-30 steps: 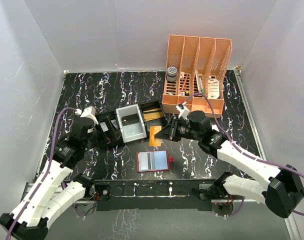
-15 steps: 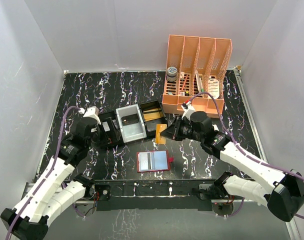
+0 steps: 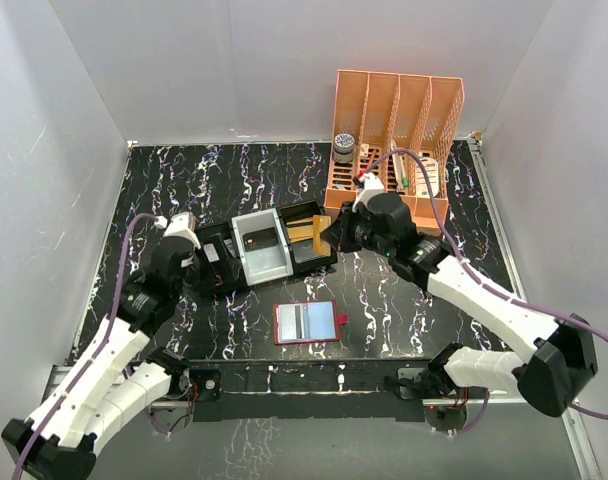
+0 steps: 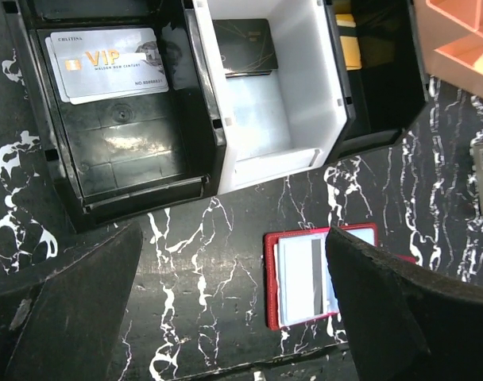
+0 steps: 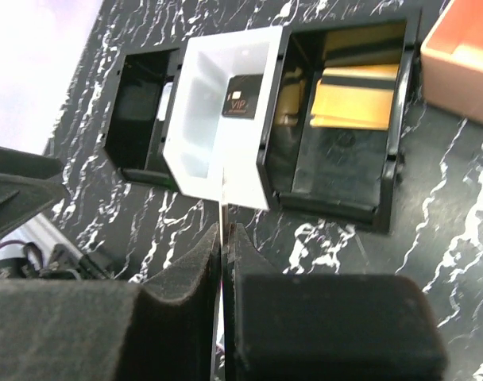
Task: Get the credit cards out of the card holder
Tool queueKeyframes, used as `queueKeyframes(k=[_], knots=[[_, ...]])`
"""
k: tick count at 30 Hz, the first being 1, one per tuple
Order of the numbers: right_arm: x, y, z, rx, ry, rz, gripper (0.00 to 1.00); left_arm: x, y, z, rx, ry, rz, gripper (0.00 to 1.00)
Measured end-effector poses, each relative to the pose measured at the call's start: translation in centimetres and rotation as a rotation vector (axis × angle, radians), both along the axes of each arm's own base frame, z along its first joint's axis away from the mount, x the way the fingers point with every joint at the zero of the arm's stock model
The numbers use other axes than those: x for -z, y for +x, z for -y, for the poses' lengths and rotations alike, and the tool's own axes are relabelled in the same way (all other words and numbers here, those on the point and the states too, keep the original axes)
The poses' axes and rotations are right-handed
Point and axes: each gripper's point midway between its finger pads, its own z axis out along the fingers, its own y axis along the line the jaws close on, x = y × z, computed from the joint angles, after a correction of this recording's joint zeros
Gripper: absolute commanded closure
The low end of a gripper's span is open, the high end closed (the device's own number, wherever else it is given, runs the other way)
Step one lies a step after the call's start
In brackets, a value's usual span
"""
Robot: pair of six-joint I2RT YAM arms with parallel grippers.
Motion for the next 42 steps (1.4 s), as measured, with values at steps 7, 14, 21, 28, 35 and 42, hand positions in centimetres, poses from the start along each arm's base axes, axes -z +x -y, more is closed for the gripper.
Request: queueKeyframes(k=[7,14,21,28,35,42], knots=[[-0.3,3.5,0.3,0.031,-0.184,0.061,1.00,2.3,1.0,0.6,0.033,0.050,-0.050,0.01],[0.1,3.6,0.2,-0.140,-0.342,0.205,1.00,3.7,1.2,0.1,0.053,0.092,-0.110,0.01],[1.1,3.1,-0.7,-0.339,-0.552,0.395,1.00,1.3,1.4,-0.1,0.076,0.038,0.003,0.01],[1.7,2.1,-2.5,-0.522,-0.713,0.569,1.00,1.2,1.0,-0.3,0.118,0.061,-0.002,0.01],[2.2,3.0,-2.8,-0.566,-0.783,0.673,1.00,1.9,1.0,-0.7,0.111,0.072,-0.031,0.01],[4.4,3.5,-3.8,-0.628,-0.803,0.721,1.00,0.0,1.1,-1.9,0.061,0.086,0.061,0.01]])
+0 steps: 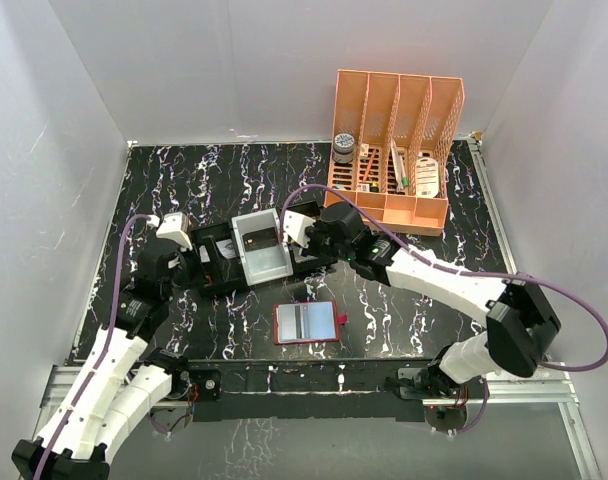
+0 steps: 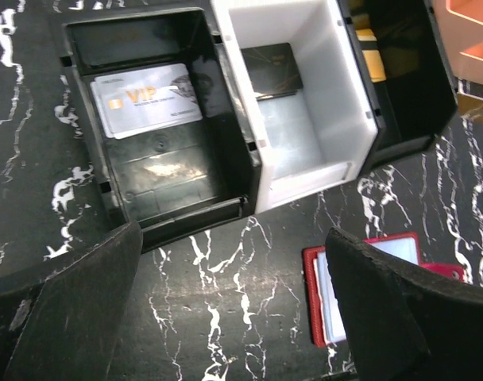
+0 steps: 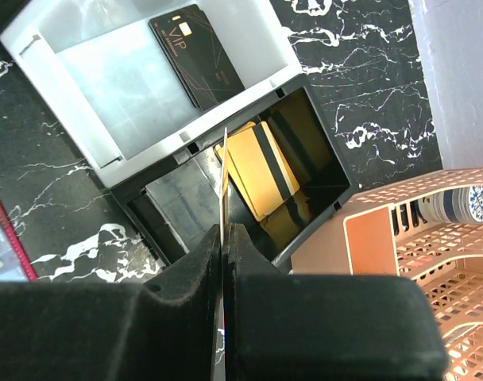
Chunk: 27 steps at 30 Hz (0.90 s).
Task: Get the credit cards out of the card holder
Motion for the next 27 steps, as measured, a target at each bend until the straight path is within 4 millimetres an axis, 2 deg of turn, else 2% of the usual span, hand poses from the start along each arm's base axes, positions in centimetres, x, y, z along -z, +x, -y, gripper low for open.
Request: queueKeyframes(k=[4,8,12,19,27], knots=[[2.1,1.1,-0.2,0.011,-0.059,0.005,1.00,0.1,0.3,-1.1,-0.056,0.035,0.007,0.01],[4.0,2.2,0.3,0.027,-0.122,0.010,1.00,-0.7,0.3,-2.0,-0.100,0.043,0.045,0.01],[4.6,3.7,0.6,0.046,-0.132,0.007,1.00,-1.1,0.3,-2.3,-0.117,0.043,0.069,0.01],[4.7,7.3,-0.3,0.061,-0.091,0.009,1.00,-0.8,0.4,-2.2,-0.113,0.048,0.056,0.01],[7.7,10.1,-1.7,0.062,-0.118,0.004,1.00,-0.7,0.5,-1.9,-0.096,0.044,0.049,0.01]])
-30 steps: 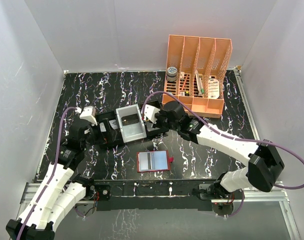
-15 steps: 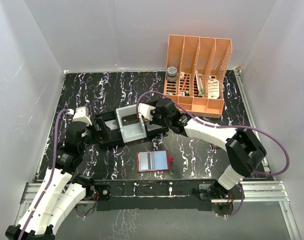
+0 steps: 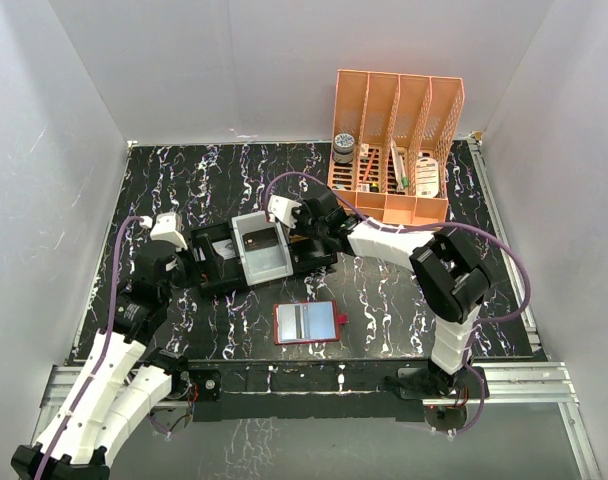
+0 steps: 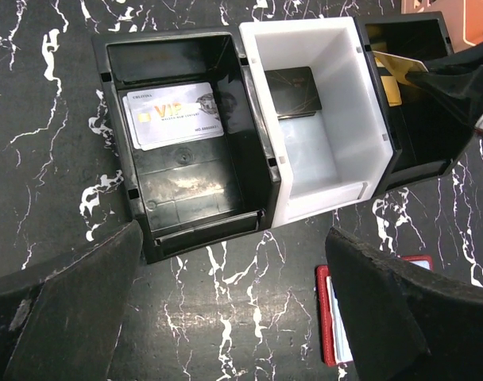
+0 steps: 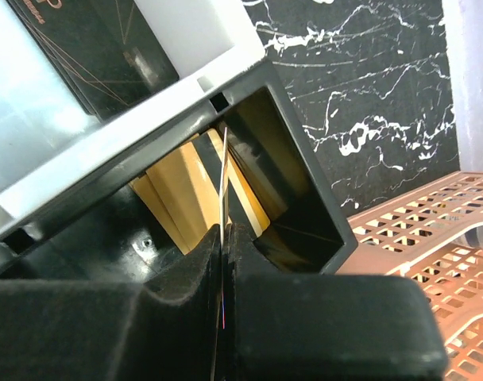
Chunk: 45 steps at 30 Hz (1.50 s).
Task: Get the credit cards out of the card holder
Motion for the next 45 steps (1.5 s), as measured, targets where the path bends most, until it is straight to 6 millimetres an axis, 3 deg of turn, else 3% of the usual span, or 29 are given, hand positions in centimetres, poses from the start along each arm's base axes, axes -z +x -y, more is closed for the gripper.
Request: queueKeyframes(k=[9,14,25,39,42,45], knots=[[1.3,2.0,0.0,0.005,-0.016,0.019,1.00,0.9,0.1,0.8,0.044,0.002,-0.041,0.01],[2.4,2.1,-0.1,-0.019,-0.047,0.021,1.00,0.8,0.1,1.0,0.053,-0.004,-0.037,0.01],[3.4,1.5,-0.2,-0.069,-0.088,0.007,0.77,0.8,0.2,1.1,0.057,-0.005,-0.038,0.01],[5.2,0.0,0.3,-0.089,-0.108,-0.058,0.64,0.8,0.1,1.2,0.067,-0.005,-0.038,0.01],[4.9,-0.6,0.2,-0.066,-0.056,-0.105,0.59,0.7,0.1,1.4,0.080,-0.013,-0.037,0.01],[3.5,-0.8,-0.1,-0.016,0.044,-0.156,0.55,0.5,0.1,1.9,0.104,-0.027,-0.030,0.01]])
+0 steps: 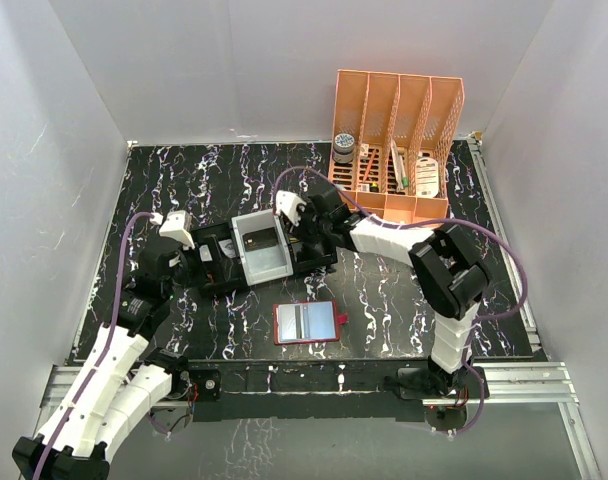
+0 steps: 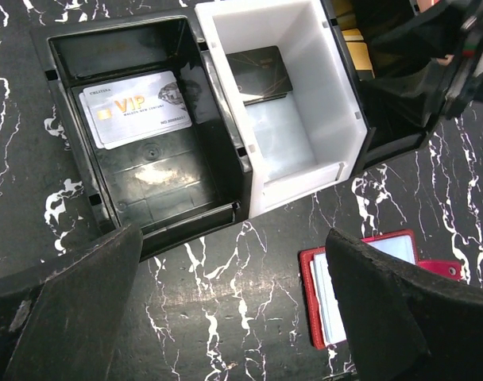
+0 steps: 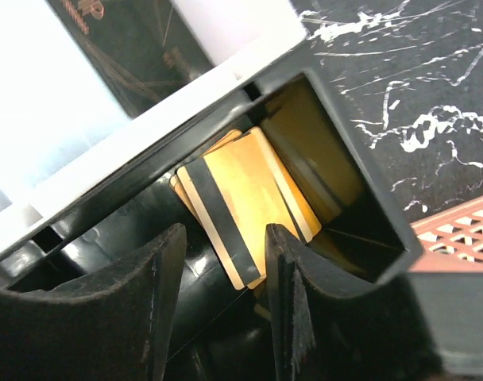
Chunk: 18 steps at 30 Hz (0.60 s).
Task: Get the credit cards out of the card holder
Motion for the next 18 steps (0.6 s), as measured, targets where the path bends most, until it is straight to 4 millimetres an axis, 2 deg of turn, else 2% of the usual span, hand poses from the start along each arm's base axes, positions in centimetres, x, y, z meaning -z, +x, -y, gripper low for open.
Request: queueKeyframes(k=[2,6,9,12,16,18], knots=[[-1.8,-0.1,-0.1,0.055,0.091,-0.037,0.56,-0.1,-0.1,0.2,0.012,-0.006,0.003,0.01],[-5.4,-0.6,-0.4,0.169,0.297,-0.109,0.66,0.1,-0.1,0.4,0.020,-0.007,-0.006,0.01],[-6.7,-1.8,-0.5,0.258,0.429,-0.208,0.74,0.6,0.0,0.4,0.020,-0.001,-0.026,0.01],[-6.5,-2.6,-0.7,0.363,0.507,-0.331,0.76,0.8,0.0,0.4,0.019,0.002,-0.034,0.01],[-4.5,-3.0,-1.1,0.482,0.496,-0.493,0.76,0.7,0.0,0.4,0.018,-0.001,-0.034,0.01],[-2.9,-3.0,-1.3,0.527,0.457,-0.565,0.75,0.7,0.0,0.4,0.017,-0.001,-0.034,0.01]])
